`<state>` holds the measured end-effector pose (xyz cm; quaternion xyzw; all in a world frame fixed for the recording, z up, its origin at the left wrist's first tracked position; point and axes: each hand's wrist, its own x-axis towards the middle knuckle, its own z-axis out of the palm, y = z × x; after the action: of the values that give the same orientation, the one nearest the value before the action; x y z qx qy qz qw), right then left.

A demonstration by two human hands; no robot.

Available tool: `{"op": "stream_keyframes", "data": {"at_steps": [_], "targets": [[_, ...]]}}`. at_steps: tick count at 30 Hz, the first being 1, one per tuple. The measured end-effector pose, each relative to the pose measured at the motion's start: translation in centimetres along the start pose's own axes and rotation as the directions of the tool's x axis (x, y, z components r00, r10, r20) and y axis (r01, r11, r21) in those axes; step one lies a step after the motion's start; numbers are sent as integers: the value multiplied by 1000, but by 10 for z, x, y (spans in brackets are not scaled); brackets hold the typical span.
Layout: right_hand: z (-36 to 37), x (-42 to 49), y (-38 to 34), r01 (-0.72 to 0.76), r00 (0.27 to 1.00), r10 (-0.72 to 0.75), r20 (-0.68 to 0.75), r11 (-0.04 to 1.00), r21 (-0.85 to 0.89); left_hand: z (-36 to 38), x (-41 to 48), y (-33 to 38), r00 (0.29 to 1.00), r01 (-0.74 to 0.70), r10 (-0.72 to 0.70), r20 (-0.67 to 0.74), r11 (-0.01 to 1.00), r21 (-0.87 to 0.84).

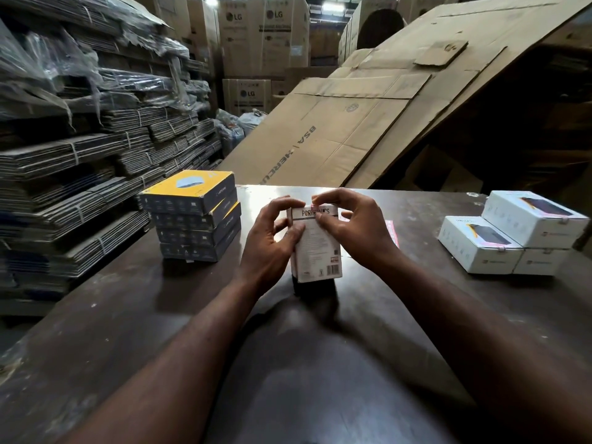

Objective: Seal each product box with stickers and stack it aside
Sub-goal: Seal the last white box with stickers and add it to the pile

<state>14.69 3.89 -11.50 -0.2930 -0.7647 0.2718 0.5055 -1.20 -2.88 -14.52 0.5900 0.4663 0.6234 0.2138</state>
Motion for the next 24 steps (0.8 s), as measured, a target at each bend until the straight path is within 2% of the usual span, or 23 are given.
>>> {"op": "stream_keyframes", "data": {"at_steps": [9,24], "targets": [[2,4,1,-46,998,47,-37,998,34,5,1,1,999,-15,16,-43,1000,27],[0,0,-14,-184,983,182,31,953,239,8,0,0,991,-96,104,-87,991,96]]}}
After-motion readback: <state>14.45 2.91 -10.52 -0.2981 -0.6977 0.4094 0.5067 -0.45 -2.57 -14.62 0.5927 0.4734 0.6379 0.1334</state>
